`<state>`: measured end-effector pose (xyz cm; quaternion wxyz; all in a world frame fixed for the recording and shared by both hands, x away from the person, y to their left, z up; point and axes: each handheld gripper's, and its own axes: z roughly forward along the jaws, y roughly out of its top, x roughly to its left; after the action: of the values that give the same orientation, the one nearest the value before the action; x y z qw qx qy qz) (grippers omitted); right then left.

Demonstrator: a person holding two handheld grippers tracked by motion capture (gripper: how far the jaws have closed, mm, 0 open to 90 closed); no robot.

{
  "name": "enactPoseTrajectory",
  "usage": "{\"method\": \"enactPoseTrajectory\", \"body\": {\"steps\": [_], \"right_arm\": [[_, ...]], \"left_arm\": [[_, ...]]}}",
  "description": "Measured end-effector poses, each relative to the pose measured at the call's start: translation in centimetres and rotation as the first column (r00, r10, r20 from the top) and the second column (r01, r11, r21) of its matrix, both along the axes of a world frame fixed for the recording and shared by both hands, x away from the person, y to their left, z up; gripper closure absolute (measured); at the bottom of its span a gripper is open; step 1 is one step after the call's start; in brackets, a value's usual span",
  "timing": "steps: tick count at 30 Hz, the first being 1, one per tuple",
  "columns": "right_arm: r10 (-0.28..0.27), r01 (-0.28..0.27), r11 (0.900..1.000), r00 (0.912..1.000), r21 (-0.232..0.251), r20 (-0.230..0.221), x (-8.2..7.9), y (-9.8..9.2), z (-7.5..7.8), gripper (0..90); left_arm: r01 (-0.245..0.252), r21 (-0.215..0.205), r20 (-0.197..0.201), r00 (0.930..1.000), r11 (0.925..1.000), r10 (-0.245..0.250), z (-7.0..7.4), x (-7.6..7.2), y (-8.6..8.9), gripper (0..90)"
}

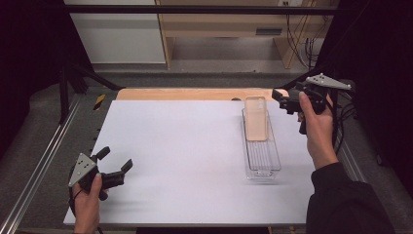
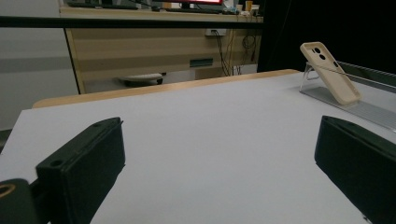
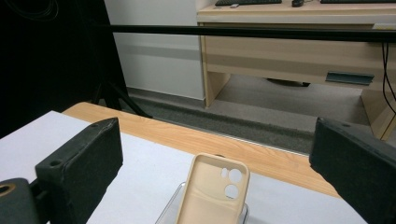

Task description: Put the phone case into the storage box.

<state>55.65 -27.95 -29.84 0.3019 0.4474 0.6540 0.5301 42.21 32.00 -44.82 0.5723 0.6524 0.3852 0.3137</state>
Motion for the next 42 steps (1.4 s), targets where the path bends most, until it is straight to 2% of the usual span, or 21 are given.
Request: {"method": "enactPoseTrajectory", "body": {"steps": [12,19,27,42], "right_arm": [[0.001,-0.001,1.000,0.9999,0.014,0.010,-0.7,-0.4,-1.1,2.9],[-0.011,0.011,1.000,0.9999,-0.001,0.011,-1.2,-0.5,-1.5,3.8],[0.006,-0.004,0.999,0.9985,-0.047,0.054,-2.1,0.0,-1.8,4.7],[0.011,-0.006,0.999,0.9946,-0.045,0.103,-3.3,-0.3,-2.5,4.6]], "left_arm": [[0.018,0.005,-0.002,0.9998,0.9998,-0.018,0.0,0.0,-0.2,1.5],[0.030,0.004,0.001,0.9996,0.9995,-0.030,0.0,0.0,-0.3,1.5],[0.038,0.015,0.000,0.9993,0.9992,-0.038,-0.1,0.0,-0.6,1.5],[0.041,0.021,0.007,0.9991,0.9989,-0.041,0.0,0.0,-0.9,1.5]]}}
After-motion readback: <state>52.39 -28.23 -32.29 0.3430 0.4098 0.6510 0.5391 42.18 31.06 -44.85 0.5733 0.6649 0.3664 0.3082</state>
